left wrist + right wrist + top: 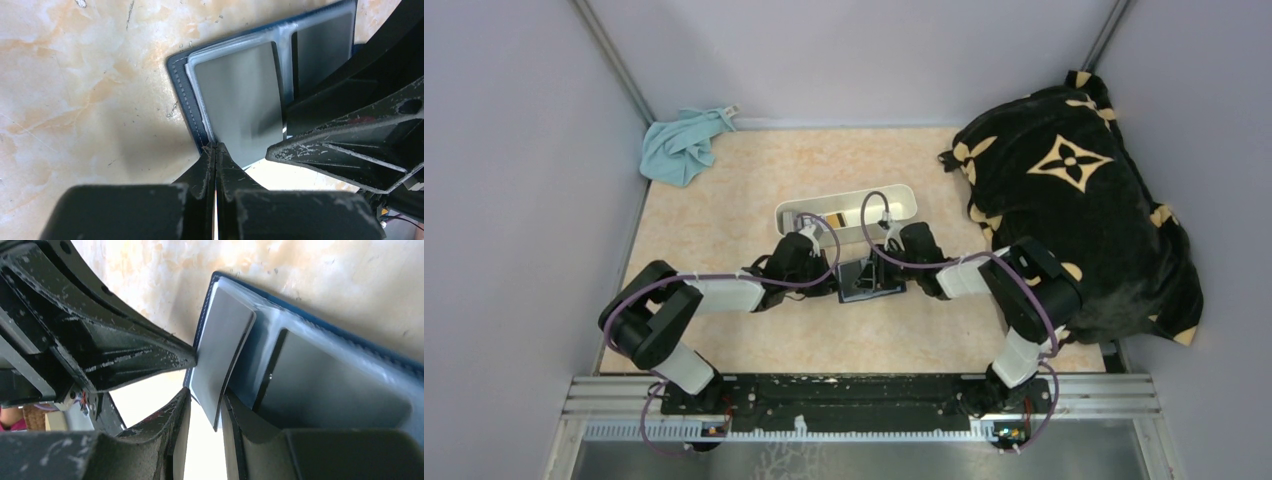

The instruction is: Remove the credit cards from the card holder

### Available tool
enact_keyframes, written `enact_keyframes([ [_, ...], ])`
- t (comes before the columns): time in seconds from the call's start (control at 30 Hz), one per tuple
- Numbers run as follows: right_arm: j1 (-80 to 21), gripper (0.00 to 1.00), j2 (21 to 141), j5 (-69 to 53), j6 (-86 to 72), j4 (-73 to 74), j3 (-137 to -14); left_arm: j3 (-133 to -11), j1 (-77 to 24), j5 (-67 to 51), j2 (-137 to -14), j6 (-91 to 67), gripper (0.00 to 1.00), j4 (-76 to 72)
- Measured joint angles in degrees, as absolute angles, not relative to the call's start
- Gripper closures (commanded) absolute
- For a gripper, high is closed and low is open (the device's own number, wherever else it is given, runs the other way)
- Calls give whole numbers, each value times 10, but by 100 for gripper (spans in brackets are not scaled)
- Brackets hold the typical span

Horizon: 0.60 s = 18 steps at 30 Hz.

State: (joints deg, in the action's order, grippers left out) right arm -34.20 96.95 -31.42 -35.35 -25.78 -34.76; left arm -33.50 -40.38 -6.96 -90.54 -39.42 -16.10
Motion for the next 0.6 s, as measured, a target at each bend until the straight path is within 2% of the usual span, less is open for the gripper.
enact_keyframes([
  [0.6, -341, 71, 1009, -327, -373, -311, -375, -338, -403, -68, -905, -394, 100, -155],
])
